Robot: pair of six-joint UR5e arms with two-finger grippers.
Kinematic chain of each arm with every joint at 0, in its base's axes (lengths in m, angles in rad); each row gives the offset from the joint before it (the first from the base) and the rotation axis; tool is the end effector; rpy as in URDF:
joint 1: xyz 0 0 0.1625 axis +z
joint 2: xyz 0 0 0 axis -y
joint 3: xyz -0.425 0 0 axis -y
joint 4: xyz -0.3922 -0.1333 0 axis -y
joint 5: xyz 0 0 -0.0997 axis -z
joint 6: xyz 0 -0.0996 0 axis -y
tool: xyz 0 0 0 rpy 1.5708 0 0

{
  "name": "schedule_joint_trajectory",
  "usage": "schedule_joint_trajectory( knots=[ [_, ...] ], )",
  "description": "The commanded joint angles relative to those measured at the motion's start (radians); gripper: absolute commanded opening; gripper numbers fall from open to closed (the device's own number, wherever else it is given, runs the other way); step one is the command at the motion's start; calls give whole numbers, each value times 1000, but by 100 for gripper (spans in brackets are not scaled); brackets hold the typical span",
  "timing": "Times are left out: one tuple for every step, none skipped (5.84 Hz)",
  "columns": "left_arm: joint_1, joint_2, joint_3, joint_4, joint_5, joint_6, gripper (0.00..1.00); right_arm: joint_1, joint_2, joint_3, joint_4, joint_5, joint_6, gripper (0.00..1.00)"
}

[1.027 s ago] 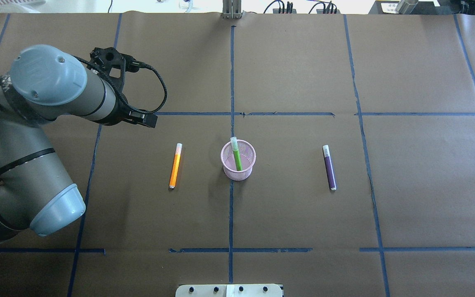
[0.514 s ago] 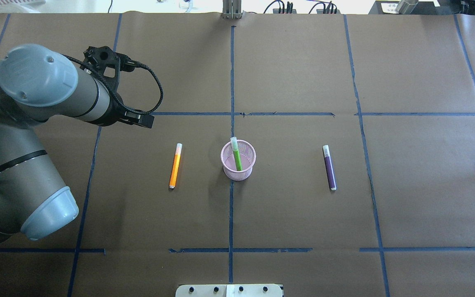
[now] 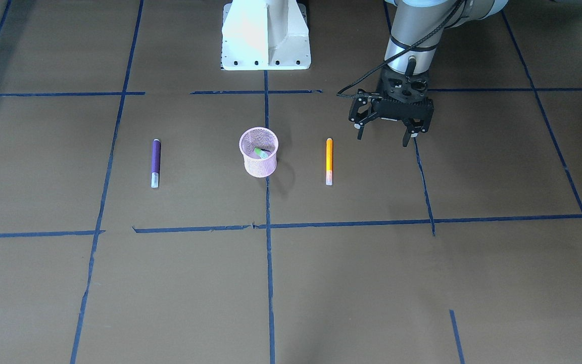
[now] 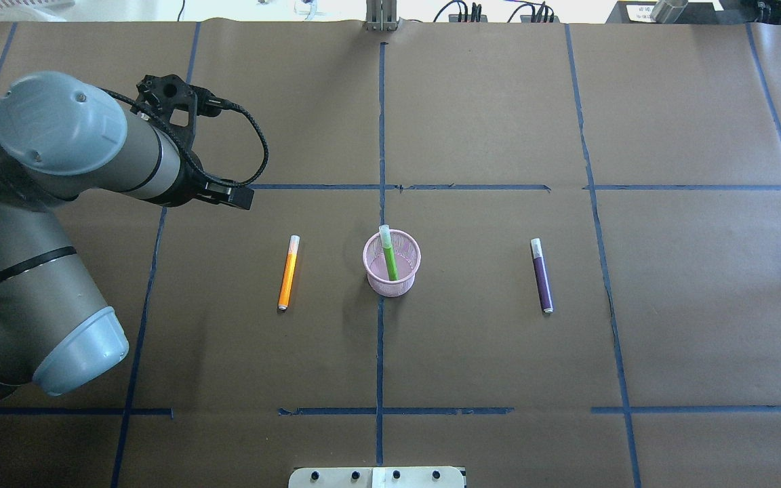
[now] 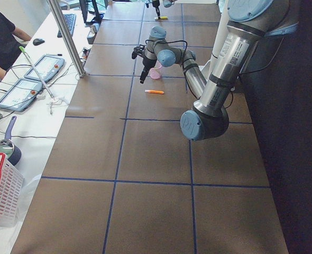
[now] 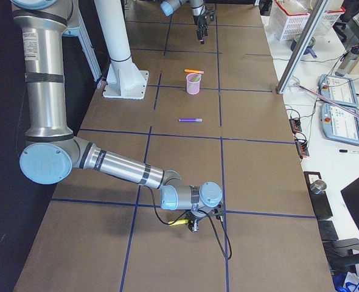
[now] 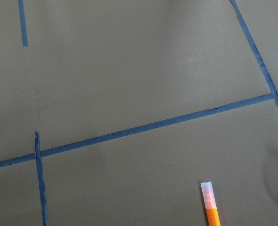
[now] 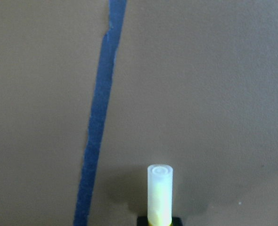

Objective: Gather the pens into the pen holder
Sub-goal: 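Raise the left gripper away from the cup toward the orange highlighter, then carry the yellow highlighter with the right gripper over the pink cup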

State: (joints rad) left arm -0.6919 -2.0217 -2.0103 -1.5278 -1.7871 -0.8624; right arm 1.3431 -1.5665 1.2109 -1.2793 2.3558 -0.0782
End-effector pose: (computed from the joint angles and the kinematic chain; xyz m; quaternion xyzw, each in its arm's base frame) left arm 0.3682 -0.4504 0.2298 0.1881 0.3760 0.0519 0.9058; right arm -0.0436 -0.4667 0.8007 -0.0581 -0.3790 -0.1286 0.9146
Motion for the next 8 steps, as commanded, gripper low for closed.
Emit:
schedule_joint_trajectory(
  knots=[
    [-1,1,-16,0,2,0,100,4,-16,42,1,99,30,0],
    [-2,18,-33,0,2,2,100,2,-68,220,3,108,166,0],
    [-2,49,-57,0,0,3,100,-13,-78,390,6,105,352,0],
    [-2,60,-80,0,0,3,100,-100,-64,536,6,32,494,0],
    [0,60,-81,0,0,2,100,-278,22,691,5,-160,801,0],
    [0,60,-81,0,-1,2,100,-443,163,752,2,-331,1117,0],
    [0,60,-81,0,-2,2,100,-555,303,756,-3,-442,1328,0],
    [2,60,-81,0,-2,2,100,-675,413,753,-12,-605,1476,0]
  ],
)
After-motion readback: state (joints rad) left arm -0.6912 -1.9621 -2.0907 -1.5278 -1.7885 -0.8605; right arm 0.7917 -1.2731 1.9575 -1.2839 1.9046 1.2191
